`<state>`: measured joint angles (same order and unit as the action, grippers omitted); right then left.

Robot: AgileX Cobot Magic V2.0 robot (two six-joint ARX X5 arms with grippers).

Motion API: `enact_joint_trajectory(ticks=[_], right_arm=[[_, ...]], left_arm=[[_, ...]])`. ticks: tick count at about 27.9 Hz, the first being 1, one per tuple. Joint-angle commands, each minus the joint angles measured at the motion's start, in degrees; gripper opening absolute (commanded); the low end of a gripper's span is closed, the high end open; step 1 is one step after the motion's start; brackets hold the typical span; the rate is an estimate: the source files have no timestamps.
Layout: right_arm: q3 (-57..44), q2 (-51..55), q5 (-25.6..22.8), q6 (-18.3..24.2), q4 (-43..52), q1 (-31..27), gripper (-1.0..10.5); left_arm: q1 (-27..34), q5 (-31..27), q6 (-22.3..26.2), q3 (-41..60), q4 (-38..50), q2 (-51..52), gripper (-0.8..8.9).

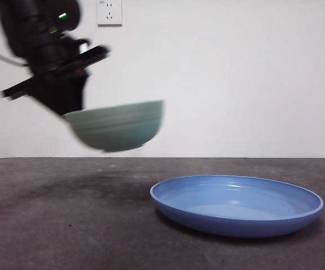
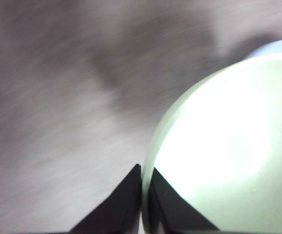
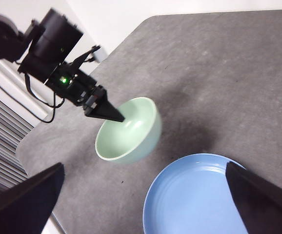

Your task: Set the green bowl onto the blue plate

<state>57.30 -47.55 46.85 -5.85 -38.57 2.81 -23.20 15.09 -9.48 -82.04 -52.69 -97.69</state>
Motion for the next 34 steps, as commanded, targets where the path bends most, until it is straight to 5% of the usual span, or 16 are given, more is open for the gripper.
enact_joint_trajectory(ticks=[1, 16, 34], right_arm=[[1.07, -0.28, 0.28, 0.02, 0.35, 0.13, 6.3], [1.07, -0.28, 0.28, -0.17, 0.35, 0.13, 6.3], [1.07, -0.28, 0.28, -0.13, 0.37, 0.13, 6.3]], left_arm=[[-3.63, -0.04, -2.19, -6.03, -1.22, -3.98, 0.09], [-17.51, -2.23, -2.08, -27.91, -7.52, -23.39, 0.09], [-20.63, -7.78, -1.46, -28.55, -7.89, -29.00, 0.09]])
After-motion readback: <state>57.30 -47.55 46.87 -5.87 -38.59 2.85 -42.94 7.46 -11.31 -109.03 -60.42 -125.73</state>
